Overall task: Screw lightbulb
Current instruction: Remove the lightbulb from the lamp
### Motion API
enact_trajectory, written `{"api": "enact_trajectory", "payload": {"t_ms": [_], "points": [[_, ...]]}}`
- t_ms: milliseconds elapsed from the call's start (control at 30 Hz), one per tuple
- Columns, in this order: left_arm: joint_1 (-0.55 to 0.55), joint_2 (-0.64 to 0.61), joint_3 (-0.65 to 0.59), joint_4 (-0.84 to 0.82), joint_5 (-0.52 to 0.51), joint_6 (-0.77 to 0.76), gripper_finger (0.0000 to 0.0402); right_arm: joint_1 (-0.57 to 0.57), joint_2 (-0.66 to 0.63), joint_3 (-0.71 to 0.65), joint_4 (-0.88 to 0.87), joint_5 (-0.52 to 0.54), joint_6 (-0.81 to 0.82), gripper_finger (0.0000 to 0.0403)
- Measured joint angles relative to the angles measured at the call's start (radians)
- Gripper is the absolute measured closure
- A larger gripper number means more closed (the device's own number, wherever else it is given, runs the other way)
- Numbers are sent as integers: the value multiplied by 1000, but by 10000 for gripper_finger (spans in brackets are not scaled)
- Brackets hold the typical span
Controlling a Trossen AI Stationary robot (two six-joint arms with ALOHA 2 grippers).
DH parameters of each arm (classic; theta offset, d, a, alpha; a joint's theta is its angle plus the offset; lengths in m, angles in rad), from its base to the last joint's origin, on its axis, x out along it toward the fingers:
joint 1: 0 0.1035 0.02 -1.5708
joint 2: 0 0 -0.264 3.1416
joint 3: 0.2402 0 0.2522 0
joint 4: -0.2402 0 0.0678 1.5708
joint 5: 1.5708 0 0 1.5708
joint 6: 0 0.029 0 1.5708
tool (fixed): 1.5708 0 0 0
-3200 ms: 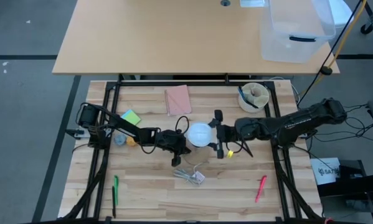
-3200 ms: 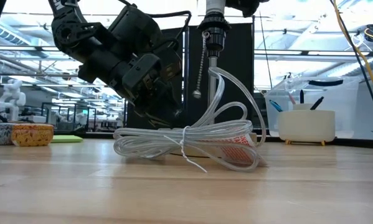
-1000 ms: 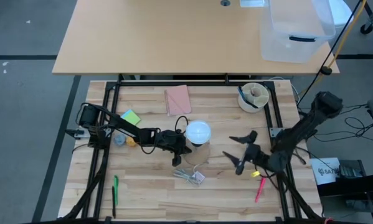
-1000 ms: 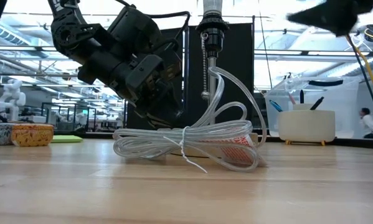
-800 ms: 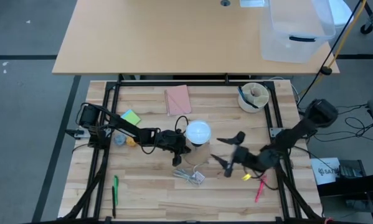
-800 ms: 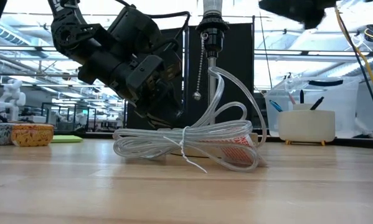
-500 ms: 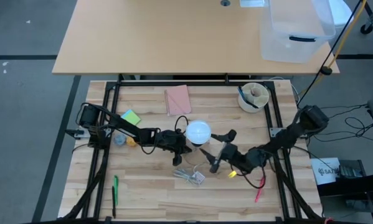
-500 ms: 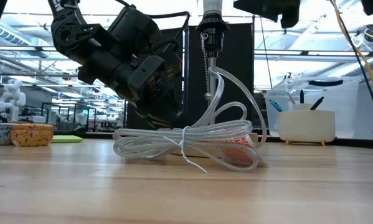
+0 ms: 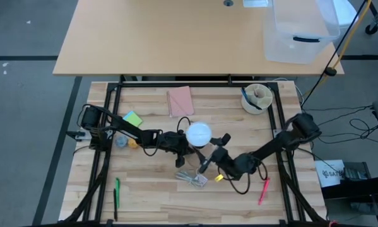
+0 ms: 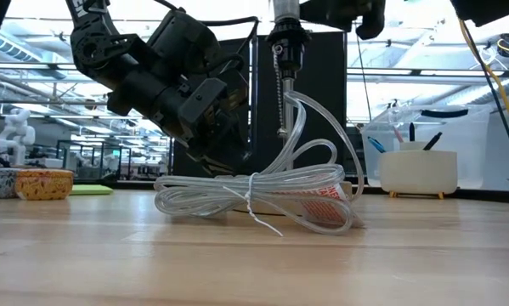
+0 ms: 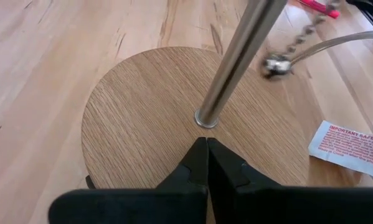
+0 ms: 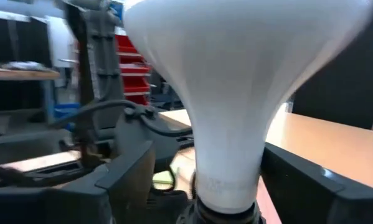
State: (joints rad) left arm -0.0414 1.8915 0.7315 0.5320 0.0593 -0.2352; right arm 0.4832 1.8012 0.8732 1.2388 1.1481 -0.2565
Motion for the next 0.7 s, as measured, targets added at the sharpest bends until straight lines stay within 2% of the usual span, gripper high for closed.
{"api": "enact_trajectory", "payload": {"t_ms": [167,367,600,700], "points": [[0,0,0,0,0,-2,401,-7,16,14,-1,33,-32,176],[0,0,0,0,0,0,401,-7,5,14,-2,41,-51,262],[0,0,0,0,1,0,401,-4,1,13,-9,30,-69,266],[0,0,0,0,4,0,401,-5,-19,9,-72,2,-47,266]]}}
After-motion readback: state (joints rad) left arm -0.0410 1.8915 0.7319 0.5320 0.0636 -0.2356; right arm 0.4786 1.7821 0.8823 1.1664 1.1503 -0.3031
